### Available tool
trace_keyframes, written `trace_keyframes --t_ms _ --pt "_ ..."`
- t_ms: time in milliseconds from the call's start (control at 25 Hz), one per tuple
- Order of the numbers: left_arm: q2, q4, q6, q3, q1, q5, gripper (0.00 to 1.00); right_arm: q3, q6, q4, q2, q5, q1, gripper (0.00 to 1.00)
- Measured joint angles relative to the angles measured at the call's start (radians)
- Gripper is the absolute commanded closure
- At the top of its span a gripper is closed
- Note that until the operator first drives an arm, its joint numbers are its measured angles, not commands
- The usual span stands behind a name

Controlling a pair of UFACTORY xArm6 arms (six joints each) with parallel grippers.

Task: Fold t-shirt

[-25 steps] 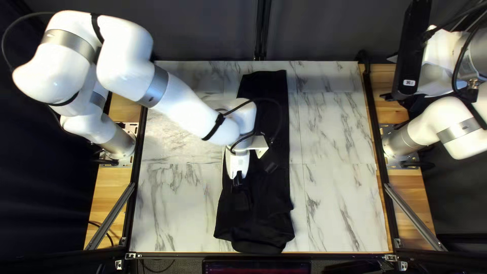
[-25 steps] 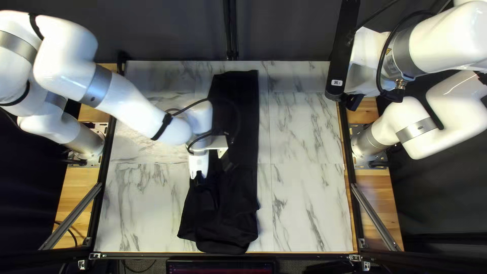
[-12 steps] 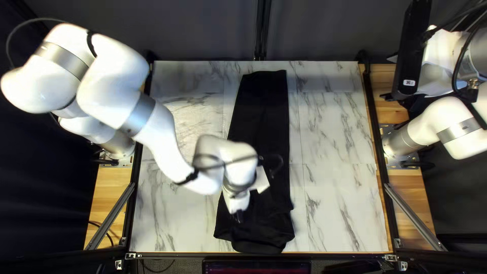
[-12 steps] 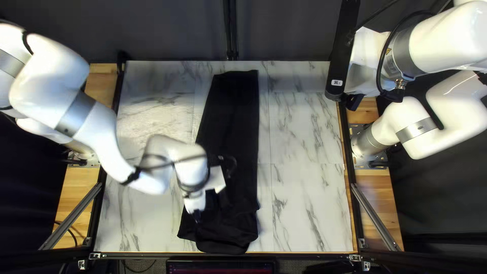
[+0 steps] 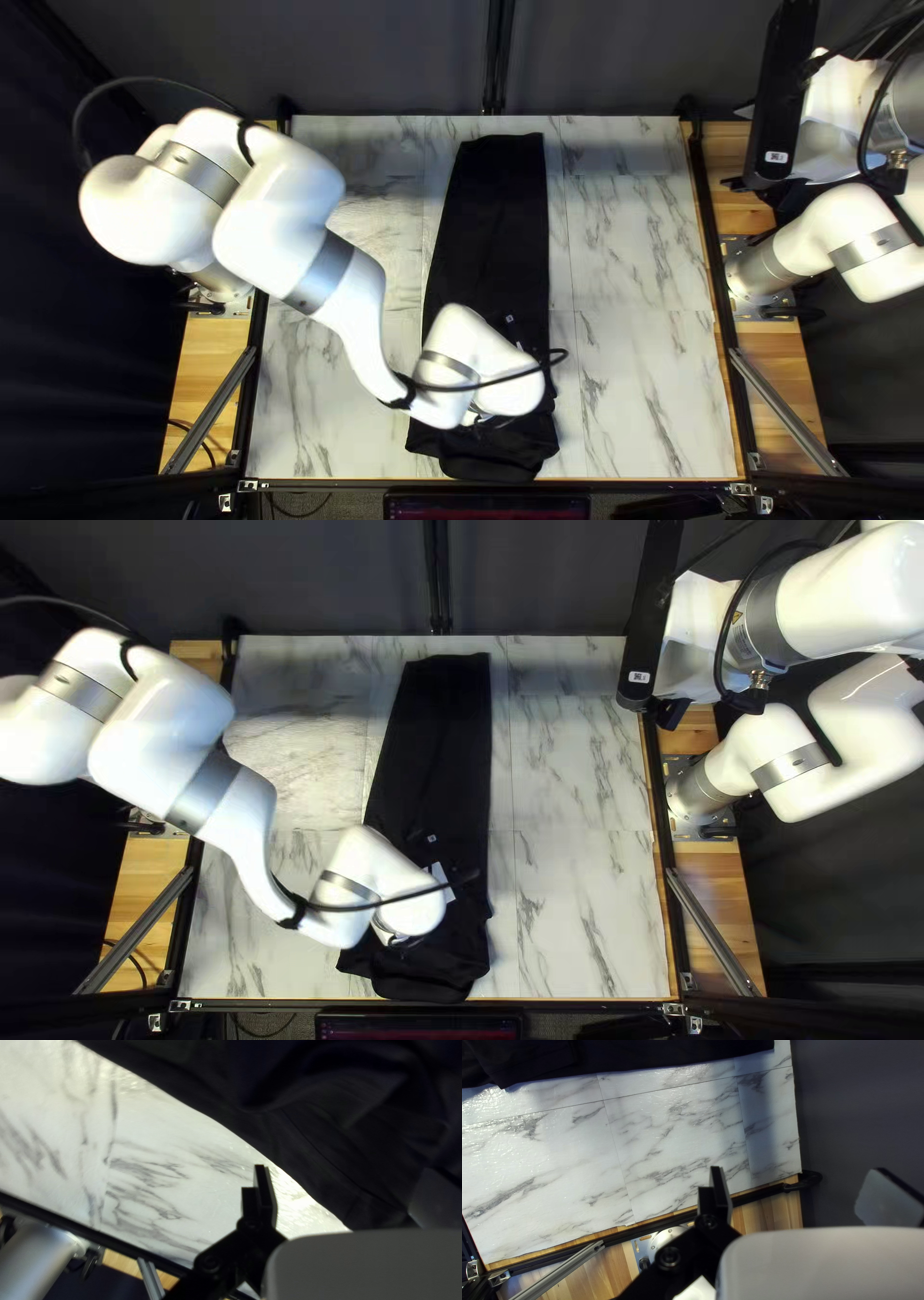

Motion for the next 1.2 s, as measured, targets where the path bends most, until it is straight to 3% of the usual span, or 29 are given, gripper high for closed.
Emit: trace_keyframes --t_ms 80,480,680,880,1000,1200 --pt "0.013 0.027 0.021 -0.019 -0.018 0.018 0.00 0.000 0.000 0.000 0.000 0.000 0.000 0.00" --pt "-0.025 0.055 0.053 0.045 -0.035 -0.016 0.00 0.000 0.000 0.000 0.000 0.000 0.000 0.00" --pt "-0.059 0.157 0.025 0.107 -0.076 -0.088 0.00 0.000 0.000 0.000 0.000 0.000 0.000 0.00" --pt "-0.024 0.260 -0.001 0.083 -0.102 -0.093 0.00 0.000 0.000 0.000 0.000 0.000 0.000 0.00" --pt "-0.004 0.295 -0.007 0.078 -0.105 -0.103 0.07 0.000 0.000 0.000 0.000 0.000 0.000 0.00" --pt "0.013 0.310 -0.010 0.084 -0.105 -0.126 0.33 0.000 0.000 0.000 0.000 0.000 0.000 0.00"
